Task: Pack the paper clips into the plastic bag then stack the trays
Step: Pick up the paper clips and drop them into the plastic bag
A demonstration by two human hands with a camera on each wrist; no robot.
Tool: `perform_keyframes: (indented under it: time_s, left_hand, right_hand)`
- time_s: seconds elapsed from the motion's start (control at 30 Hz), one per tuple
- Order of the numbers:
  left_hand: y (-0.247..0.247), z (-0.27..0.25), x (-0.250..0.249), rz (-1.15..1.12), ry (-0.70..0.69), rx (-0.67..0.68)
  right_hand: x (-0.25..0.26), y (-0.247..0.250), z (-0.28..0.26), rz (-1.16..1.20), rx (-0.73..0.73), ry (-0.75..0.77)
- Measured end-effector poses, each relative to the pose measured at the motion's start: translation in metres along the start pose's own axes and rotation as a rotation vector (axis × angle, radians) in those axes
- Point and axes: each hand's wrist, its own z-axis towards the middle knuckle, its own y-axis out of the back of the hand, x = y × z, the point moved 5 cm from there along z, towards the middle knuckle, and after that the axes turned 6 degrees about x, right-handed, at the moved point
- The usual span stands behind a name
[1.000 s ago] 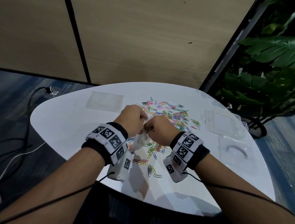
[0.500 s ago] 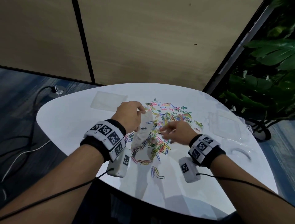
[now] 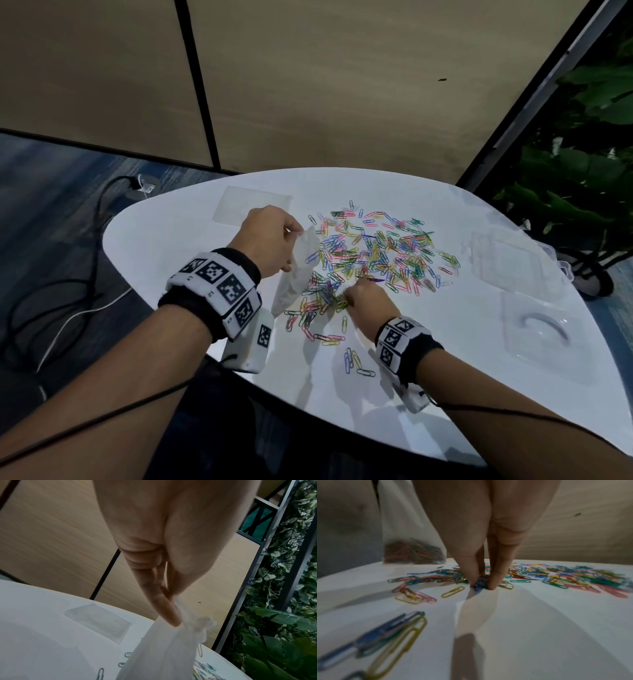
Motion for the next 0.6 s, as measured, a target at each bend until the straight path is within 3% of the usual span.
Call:
perform_keyframes:
  time_s: [0.1, 0.23, 0.37, 0.47, 0.53, 0.6]
  left_hand:
    - [0.003, 0.000, 0.001, 0.007, 0.000, 0.004]
    - [0.002, 0.000, -0.002, 0.023, -0.002, 0.031]
    - [-0.004, 0.001, -0.002, 0.015, 0.017, 0.053]
    - [-0.009, 0.003, -0.006, 0.012, 0.034, 0.082]
    - [-0.013, 0.003, -0.012, 0.006, 0.035, 0.098]
    - [-0.017, 0.002, -0.019, 0.005, 0.018, 0.118]
  right_hand:
    - [-0.002, 0.010, 0.002, 0.126, 0.007, -0.049]
    - [-0.038, 0.023, 0.003, 0.474, 0.037, -0.288]
    - [-0.056, 0.034, 0.002, 1.037, 0.128, -0.416]
    - [-0.034, 0.072, -0.004, 1.588, 0.129, -0.333]
    - [-0.013, 0.104, -0.015, 1.725, 0.124, -0.197]
    - [0.010, 0.122, -0.026, 1.703, 0.098, -0.097]
